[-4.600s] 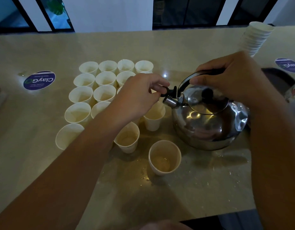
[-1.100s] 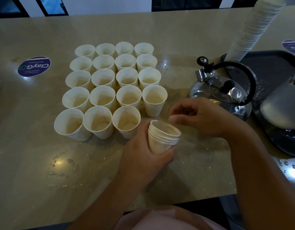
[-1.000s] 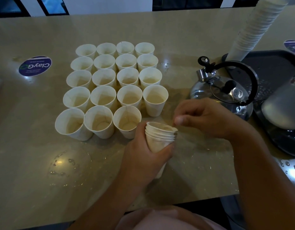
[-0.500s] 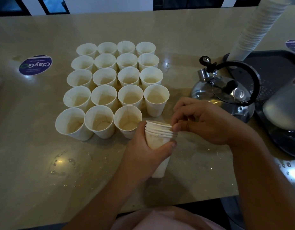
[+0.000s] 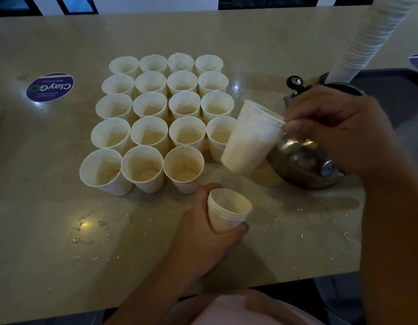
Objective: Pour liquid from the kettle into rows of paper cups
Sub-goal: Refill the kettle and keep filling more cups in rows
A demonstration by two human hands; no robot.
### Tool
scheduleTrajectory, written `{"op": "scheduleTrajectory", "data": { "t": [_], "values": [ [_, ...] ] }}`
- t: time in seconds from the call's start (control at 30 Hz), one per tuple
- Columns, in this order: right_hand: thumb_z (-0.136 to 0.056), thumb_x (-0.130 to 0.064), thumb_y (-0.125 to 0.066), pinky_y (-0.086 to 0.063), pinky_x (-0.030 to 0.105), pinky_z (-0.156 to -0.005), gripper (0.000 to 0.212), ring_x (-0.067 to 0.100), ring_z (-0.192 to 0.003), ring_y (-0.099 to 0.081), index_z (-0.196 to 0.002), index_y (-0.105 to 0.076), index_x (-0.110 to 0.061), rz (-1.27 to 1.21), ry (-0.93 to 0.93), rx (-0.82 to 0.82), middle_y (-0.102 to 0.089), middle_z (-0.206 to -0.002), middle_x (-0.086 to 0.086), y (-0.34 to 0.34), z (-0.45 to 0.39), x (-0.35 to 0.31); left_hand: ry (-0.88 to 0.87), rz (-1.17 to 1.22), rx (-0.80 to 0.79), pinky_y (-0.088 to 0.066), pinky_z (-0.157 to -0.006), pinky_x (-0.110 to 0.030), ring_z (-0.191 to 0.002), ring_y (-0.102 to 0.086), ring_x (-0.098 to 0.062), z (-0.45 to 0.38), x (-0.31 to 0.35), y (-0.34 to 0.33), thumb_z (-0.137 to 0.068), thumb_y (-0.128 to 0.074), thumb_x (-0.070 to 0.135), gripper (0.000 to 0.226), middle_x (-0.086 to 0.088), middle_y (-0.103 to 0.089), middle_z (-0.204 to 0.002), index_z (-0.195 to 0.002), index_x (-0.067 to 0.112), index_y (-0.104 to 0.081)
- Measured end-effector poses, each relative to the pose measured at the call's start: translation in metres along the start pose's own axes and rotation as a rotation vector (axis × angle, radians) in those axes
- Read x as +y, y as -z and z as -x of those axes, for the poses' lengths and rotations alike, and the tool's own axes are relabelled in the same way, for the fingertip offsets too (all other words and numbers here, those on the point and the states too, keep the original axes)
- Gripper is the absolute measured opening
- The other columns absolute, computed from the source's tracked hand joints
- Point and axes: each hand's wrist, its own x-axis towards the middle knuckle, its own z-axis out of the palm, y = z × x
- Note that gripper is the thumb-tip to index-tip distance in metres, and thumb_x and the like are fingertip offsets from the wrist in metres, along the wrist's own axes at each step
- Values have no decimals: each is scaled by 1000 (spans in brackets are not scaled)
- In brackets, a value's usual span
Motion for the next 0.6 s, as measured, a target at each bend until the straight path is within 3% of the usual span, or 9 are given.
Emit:
{"op": "scheduleTrajectory", "data": {
  "t": [0.07, 0.13, 0.2, 0.33, 0.43, 0.6],
  "values": [
    [-84, -23, -75, -48, 44, -48, 8, 39, -61, -63, -87, -76, -16, -76, -61, -12, -70, -75, 6, 2, 3, -5, -86, -32, 31, -53, -84, -26, -107, -61, -5, 2, -3, -1, -61, -83, 52, 75, 21, -60, -115, -124, 51, -43],
    [-82, -23, -78, -52, 24, -54, 9, 14, -62, -67, -91, -77, -20, -66, -45, -120, -72, -78, -6, 0, 3, -4, -165, -102, 50, -51, -90, -36, -114, -56, -10, 2, -4, 1, -60, -83, 53, 78, 21, -55, -120, -127, 48, -44],
    [-80, -14, -78, -48, 10, -65, 14, 1, -69, -66, -94, -77, -16, -64, -63, -190, -72, -82, -10, -4, 3, 0, -204, -173, 54, -50, -92, -38, -117, -53, -9, 0, -4, 4, -59, -84, 53, 80, 23, -51, -122, -129, 46, -44],
    [-79, -7, -76, -47, 6, -69, 20, -5, -75, -67, -99, -77, -10, 3, -40, -225, -72, -86, -7, -3, 2, -1, -245, -277, -13, -47, -95, -25, -120, -49, 0, 0, -1, 14, -61, -87, 47, 84, 32, -46, -126, -128, 57, -37],
    [-78, -22, -74, -50, 9, -76, 23, 0, -84, -69, -99, -77, -13, 40, -9, -234, -74, -93, -5, -1, 0, -4, -287, -323, -53, -39, -98, -9, -124, -44, 6, 1, 3, 19, -65, -87, 44, 92, 37, -39, -133, -128, 70, -26],
    [-71, -27, -81, -48, 7, -83, 19, -1, -89, -68, -89, -77, -31, 122, -67, -356, -73, -88, -17, -15, -1, 9, -346, -341, -68, -36, -101, -8, -128, -42, 8, 1, 5, 20, -69, -87, 40, 94, 36, -39, -136, -132, 69, -24]
  ]
}}
